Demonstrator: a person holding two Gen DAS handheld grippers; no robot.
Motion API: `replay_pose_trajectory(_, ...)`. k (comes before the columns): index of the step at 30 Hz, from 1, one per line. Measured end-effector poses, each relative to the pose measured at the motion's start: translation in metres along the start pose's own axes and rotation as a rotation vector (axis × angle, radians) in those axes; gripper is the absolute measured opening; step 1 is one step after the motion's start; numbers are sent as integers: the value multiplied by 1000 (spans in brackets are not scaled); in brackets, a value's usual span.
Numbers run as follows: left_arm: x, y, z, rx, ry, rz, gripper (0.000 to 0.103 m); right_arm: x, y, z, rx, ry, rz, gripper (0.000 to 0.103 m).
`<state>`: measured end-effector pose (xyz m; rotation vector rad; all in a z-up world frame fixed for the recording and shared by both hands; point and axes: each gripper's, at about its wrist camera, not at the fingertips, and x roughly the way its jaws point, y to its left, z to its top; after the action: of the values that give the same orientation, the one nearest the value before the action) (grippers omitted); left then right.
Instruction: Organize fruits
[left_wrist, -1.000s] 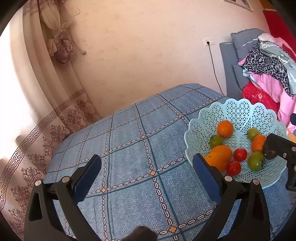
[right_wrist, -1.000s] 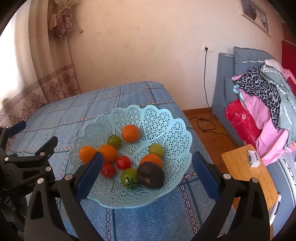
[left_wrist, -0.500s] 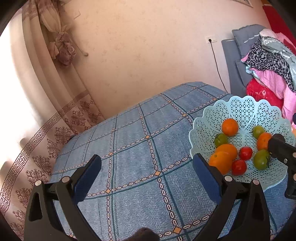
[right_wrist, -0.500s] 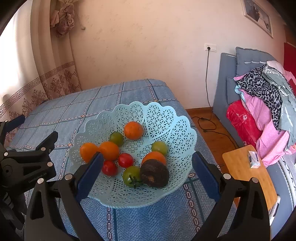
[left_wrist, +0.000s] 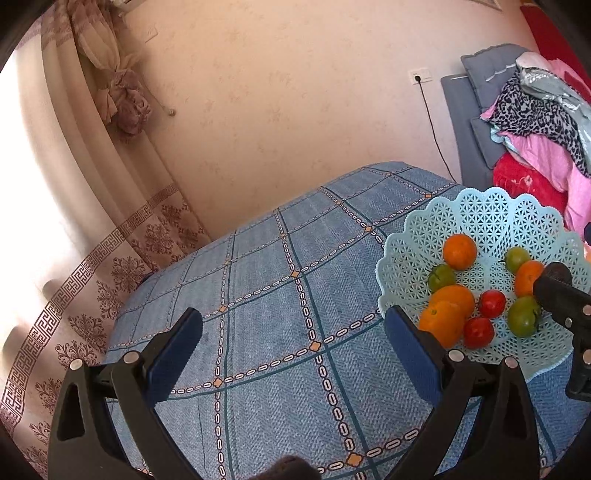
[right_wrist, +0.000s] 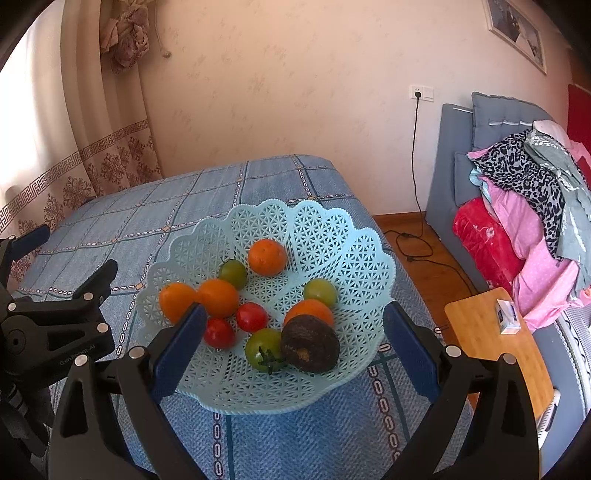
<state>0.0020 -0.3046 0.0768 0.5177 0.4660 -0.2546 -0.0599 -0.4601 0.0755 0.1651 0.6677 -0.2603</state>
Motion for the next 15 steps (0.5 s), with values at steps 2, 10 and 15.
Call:
replay_pose_trajectory(2, 0, -1, 0, 3, -1, 0, 98, 0, 0, 0, 1, 0, -1, 97)
replay_pose_trajectory(10, -1, -3, 1, 10, -5, 6, 98, 0, 0, 0, -1, 0, 0, 97)
replay_pose_trajectory(15, -1, -4, 1, 13, -7, 5, 98, 0, 0, 0, 0, 0, 0, 97)
